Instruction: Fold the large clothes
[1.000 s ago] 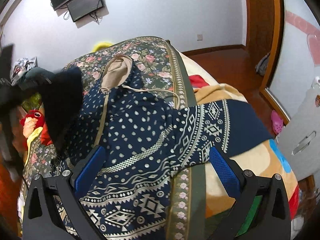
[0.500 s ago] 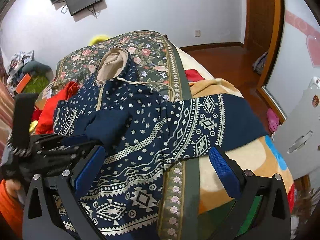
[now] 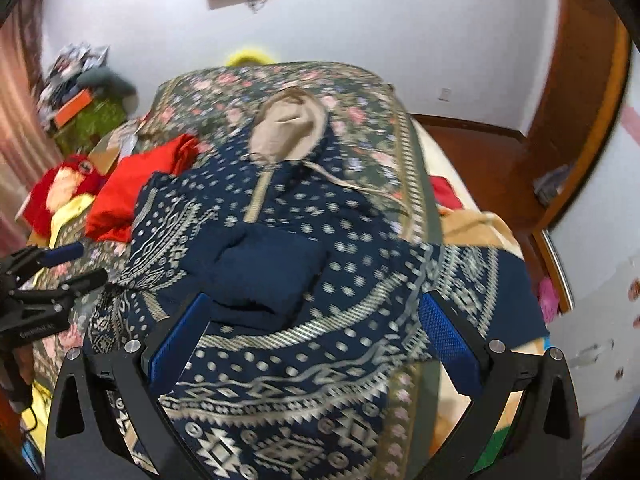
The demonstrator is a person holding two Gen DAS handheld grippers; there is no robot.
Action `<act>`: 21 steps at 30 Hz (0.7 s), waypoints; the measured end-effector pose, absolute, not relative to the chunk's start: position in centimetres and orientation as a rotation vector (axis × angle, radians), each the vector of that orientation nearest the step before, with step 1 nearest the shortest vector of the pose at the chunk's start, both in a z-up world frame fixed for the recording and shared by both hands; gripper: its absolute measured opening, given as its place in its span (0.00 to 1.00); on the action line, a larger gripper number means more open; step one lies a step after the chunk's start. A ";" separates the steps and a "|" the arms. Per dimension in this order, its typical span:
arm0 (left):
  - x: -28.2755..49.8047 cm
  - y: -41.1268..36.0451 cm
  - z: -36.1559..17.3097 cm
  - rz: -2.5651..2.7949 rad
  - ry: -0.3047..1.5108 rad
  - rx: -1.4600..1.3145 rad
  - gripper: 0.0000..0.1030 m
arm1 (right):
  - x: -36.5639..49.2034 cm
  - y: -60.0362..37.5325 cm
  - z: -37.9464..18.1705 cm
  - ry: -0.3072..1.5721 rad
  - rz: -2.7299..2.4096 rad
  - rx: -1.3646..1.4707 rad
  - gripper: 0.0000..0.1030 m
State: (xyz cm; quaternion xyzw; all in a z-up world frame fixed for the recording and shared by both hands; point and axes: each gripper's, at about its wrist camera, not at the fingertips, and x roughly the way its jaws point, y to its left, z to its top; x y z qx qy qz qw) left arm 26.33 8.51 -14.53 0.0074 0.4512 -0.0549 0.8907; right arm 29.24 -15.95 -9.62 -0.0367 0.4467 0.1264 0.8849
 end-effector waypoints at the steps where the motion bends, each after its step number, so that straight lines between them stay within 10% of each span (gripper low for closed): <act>1: 26.1 9.5 -14.8 -0.093 0.943 0.001 0.64 | 29.7 -14.8 -9.9 0.940 0.282 -0.106 1.00; 21: 26.4 16.1 -24.7 0.046 1.128 -0.052 0.64 | 34.7 0.2 -20.6 1.101 0.465 -0.606 0.90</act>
